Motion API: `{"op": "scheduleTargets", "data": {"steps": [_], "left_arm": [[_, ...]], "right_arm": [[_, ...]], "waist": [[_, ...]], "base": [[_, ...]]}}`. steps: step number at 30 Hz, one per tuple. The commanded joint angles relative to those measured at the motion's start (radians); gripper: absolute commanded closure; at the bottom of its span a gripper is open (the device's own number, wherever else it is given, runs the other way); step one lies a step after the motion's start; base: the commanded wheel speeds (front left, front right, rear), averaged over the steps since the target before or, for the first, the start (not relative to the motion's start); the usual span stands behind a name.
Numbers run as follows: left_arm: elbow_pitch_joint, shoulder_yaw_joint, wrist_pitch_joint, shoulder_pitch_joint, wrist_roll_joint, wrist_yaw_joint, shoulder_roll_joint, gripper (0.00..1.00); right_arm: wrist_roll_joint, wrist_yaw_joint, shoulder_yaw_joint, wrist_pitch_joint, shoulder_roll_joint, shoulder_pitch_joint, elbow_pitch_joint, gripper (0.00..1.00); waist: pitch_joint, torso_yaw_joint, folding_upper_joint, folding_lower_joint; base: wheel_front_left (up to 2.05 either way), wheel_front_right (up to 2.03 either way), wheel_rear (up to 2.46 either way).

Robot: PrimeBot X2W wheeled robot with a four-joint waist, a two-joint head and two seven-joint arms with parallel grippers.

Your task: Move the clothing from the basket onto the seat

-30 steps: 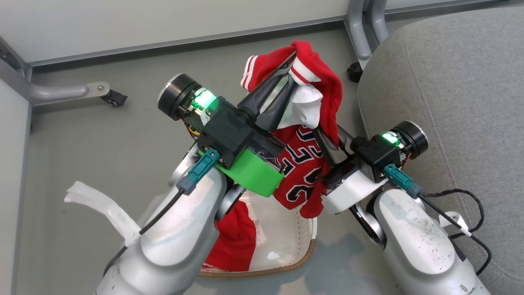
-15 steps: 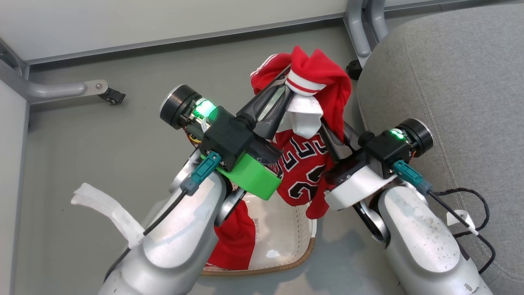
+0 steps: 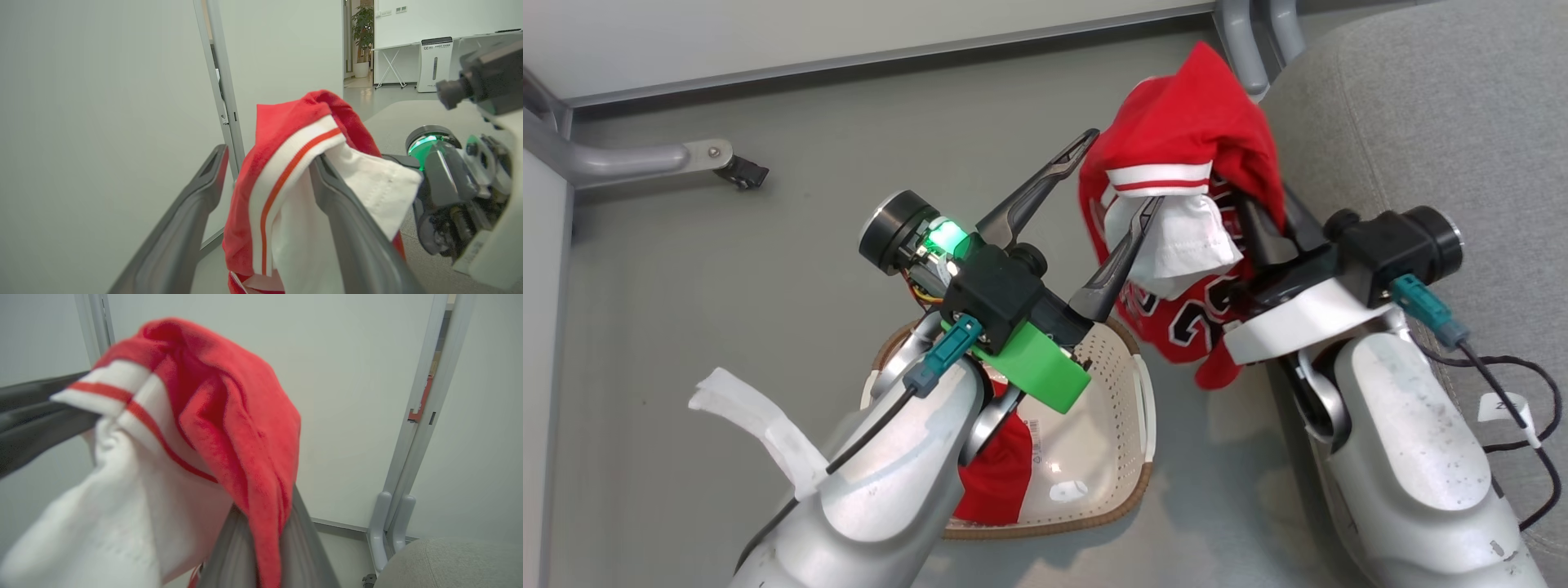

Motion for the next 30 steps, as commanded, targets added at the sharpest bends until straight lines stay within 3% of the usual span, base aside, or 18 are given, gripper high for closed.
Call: {"op": "scheduleTargets", "data": {"steps": [1, 13, 30], "left_arm": [[0.004, -0.003, -0.001, 0.011, -0.009, -0.004, 0.008, 0.00], [0.012, 0.008, -0.001, 0.027, 0.002, -0.004, 0.032, 0.00], [0.009, 0.009, -0.001, 0.006, 0.015, -0.004, 0.066, 0.00]], "right_arm": [[-0.007, 0.000, -0.019, -0.005, -0.004, -0.013, -0.004, 1.00], [-0.022, 0.000, -0.126, -0.005, -0.004, -0.007, -0.028, 1.00], [0.042, 0.000, -0.204, -0.005, -0.004, 0.085, -0.069, 1.00]], "waist": [[0.007, 0.001, 0.0000, 0.0000], [0.021, -0.049, 0.0000, 0.0000], [0.064, -0.242, 0.0000, 0.0000]], "base": [[0.00, 0.00, 0.00], [0.00, 0.00, 0.00], [0.00, 0.00, 0.00]]}}
